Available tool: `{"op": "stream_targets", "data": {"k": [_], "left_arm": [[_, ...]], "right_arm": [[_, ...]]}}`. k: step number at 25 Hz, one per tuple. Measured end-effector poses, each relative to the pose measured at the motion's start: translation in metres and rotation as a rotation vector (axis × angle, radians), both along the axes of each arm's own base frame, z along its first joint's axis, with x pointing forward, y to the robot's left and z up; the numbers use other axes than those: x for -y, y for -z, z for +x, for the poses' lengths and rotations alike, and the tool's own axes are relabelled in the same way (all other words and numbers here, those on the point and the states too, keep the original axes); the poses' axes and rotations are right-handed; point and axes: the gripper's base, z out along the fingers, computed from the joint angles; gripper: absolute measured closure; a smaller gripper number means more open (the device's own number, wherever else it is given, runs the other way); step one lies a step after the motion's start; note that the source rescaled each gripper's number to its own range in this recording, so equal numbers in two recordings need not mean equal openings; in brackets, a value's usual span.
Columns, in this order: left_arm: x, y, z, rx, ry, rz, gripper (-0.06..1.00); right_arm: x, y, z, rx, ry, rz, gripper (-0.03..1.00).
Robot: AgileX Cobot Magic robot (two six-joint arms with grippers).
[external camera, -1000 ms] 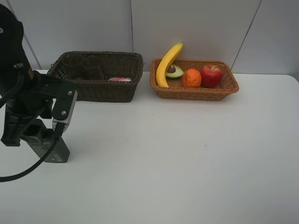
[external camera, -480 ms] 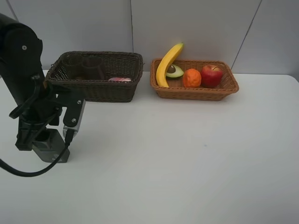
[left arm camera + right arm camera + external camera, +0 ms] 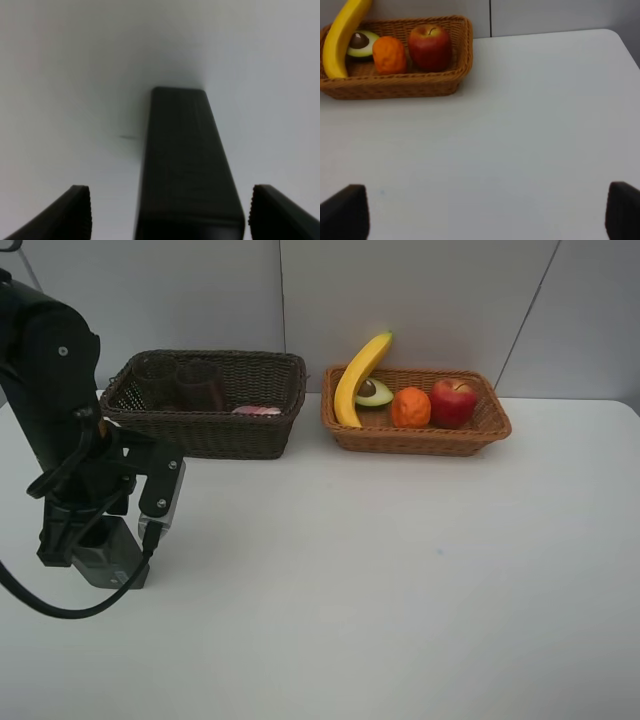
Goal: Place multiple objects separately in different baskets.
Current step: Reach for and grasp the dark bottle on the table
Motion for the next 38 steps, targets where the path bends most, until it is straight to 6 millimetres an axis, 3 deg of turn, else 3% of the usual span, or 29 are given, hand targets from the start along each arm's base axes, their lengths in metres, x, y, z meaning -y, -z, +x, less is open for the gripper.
{"op": "stream_targets", "data": {"k": [6, 38], "left_arm": [[0.0001, 0.0000, 0.0000, 0.000, -0.001, -0.001, 0.43], [-0.0021, -0.0036, -0.0053, -0.042, -0.009, 0.017, 0.43]], "right_arm": [[0.0000, 0.0000, 0.0000, 0.000, 0.000, 0.000, -0.03], [0.0000, 0.0000, 0.0000, 0.000, 0.000, 0.000, -0.03]]}}
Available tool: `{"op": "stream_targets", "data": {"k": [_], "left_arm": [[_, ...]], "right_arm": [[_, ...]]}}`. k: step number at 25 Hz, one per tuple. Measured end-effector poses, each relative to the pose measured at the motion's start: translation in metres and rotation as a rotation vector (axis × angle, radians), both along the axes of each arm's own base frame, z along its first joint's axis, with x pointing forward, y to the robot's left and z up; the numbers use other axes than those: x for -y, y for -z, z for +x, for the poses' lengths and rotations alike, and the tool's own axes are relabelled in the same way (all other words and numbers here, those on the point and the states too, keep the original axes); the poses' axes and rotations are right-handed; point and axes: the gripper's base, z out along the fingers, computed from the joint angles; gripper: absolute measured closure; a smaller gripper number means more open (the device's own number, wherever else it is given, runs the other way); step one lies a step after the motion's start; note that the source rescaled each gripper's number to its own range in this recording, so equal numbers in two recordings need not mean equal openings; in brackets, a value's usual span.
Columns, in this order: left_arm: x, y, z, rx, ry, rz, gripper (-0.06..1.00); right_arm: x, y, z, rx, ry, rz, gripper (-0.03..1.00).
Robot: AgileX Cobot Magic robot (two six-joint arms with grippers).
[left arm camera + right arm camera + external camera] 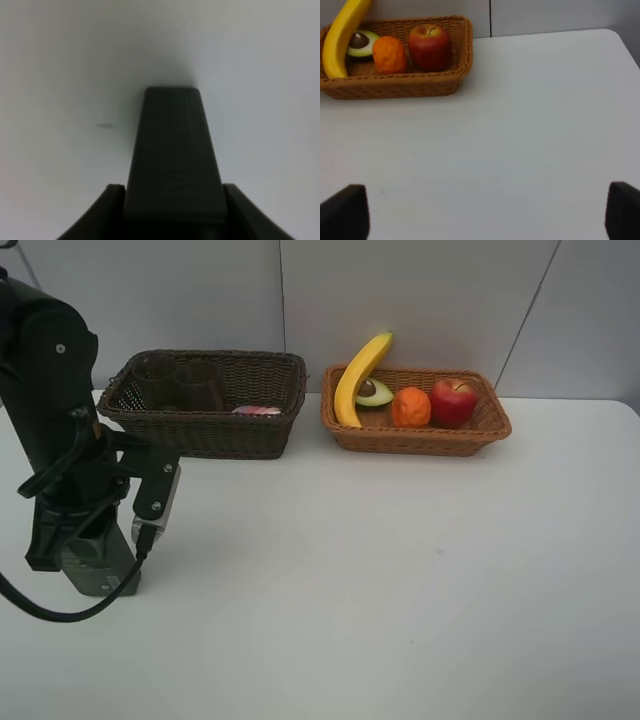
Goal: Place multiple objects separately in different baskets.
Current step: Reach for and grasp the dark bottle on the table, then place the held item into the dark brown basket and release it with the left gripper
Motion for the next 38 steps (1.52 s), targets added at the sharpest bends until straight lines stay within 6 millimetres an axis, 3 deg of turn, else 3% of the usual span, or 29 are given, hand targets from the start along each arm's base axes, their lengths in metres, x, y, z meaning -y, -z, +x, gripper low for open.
{"op": "stream_targets", "data": {"k": [9, 27, 38], "left_arm": [[0.007, -0.039, 0.017, -0.024, -0.015, 0.020, 0.43], [0.035, -0.118, 0.061, 0.245, -0.044, -0.193, 0.43], [0.056, -0.127, 0.107, 0.554, -0.036, -0.346, 0.43]], "right_arm": [[0.000, 0.000, 0.000, 0.000, 0.000, 0.000, -0.03], [0.000, 0.000, 0.000, 0.000, 0.000, 0.000, -0.03], [0.000, 0.000, 0.000, 0.000, 0.000, 0.000, -0.03]]}}
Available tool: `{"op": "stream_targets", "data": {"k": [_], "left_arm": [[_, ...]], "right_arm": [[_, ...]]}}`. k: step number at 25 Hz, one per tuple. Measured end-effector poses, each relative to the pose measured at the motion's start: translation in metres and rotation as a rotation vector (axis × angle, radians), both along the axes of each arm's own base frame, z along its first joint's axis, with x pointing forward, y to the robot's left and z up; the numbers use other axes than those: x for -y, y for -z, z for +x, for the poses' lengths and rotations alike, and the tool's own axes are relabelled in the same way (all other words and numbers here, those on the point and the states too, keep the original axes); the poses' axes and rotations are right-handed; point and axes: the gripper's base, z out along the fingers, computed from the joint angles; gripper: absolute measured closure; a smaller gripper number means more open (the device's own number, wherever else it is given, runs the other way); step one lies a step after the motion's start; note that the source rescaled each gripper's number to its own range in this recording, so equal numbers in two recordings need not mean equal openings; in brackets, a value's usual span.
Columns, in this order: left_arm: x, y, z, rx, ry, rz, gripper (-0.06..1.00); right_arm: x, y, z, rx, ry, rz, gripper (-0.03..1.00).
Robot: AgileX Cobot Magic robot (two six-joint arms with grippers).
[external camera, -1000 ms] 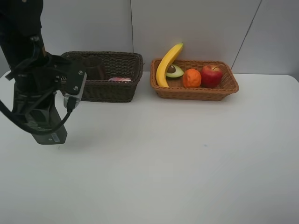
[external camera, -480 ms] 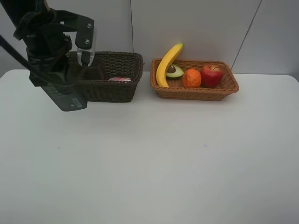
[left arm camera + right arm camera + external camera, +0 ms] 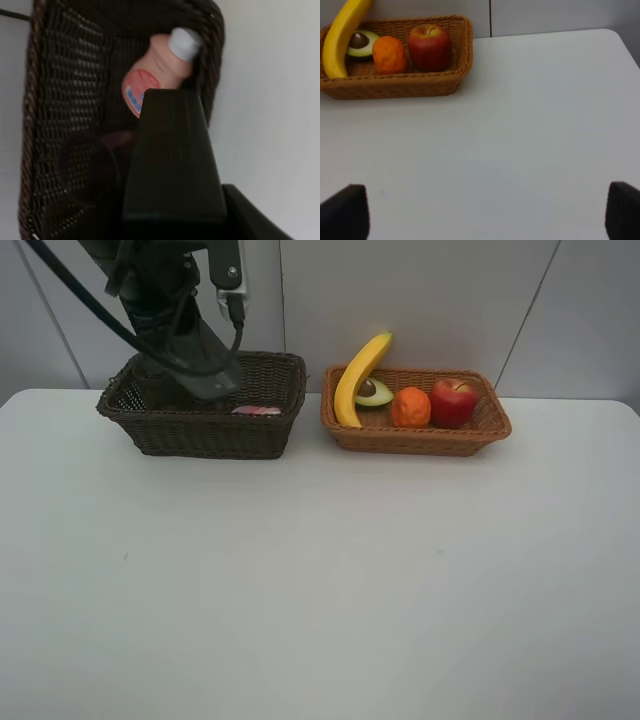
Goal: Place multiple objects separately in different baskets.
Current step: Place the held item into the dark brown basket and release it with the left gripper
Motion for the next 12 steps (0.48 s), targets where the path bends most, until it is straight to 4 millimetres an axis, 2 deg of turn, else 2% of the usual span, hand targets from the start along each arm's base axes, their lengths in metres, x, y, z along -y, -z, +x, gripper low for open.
{"op": "stream_targets", "data": {"k": [6, 12], "left_arm": [[0.010, 0.011, 0.020, 0.120, -0.003, -0.063, 0.43], [0.018, 0.044, 0.040, 0.144, 0.005, -0.050, 0.43]], "right_arm": [[0.000, 0.000, 0.000, 0.000, 0.000, 0.000, -0.03], [0.000, 0.000, 0.000, 0.000, 0.000, 0.000, -0.03]]}}
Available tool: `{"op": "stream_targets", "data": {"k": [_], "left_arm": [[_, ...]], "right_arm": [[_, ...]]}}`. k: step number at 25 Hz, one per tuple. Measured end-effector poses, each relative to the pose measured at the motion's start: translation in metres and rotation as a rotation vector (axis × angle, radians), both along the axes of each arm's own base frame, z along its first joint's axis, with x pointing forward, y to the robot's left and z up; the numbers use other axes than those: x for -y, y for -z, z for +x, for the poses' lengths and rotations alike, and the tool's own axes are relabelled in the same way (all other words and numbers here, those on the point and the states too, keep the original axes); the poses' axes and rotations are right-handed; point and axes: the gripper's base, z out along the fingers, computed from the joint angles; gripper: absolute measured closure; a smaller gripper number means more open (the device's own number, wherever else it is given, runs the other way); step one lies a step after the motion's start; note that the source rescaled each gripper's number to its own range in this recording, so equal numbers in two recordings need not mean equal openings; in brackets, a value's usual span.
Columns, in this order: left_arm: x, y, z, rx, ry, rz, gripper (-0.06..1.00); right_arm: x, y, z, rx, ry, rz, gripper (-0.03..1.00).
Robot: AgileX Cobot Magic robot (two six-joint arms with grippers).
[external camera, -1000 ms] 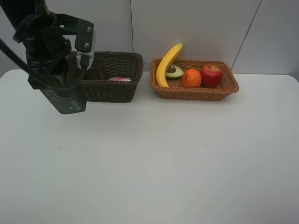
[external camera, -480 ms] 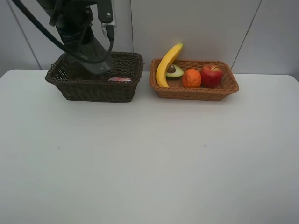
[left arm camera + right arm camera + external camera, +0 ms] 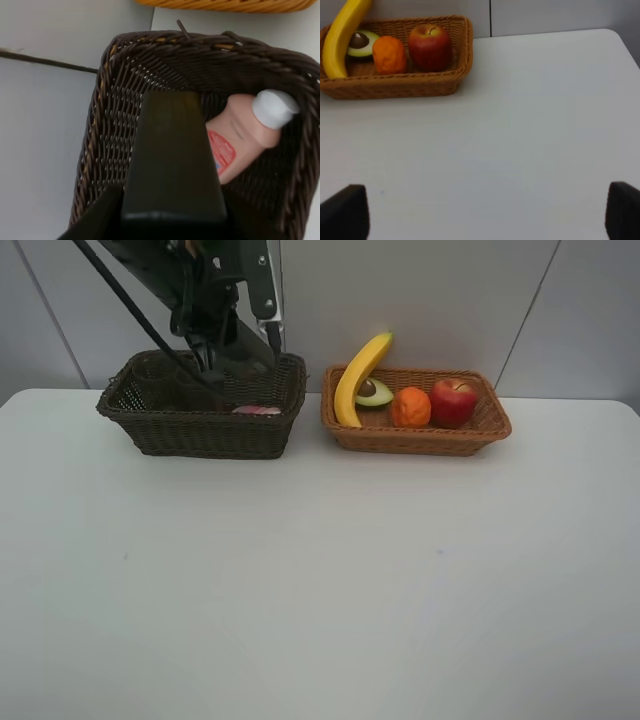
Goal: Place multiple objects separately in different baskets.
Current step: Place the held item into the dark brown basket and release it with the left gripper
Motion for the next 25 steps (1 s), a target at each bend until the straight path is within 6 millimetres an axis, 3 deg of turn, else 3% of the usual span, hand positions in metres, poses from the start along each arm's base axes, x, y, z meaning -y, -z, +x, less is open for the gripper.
{"op": "stream_targets", "data": {"k": [10, 25], "left_arm": [[0.009, 0.048, 0.020, 0.013, 0.011, 0.012, 0.43], [0.010, 0.059, 0.024, 0.016, 0.016, 0.017, 0.43]], "right_arm": [[0.000, 0.000, 0.000, 0.000, 0.000, 0.000, -0.03], [0.000, 0.000, 0.000, 0.000, 0.000, 0.000, -0.03]]}}
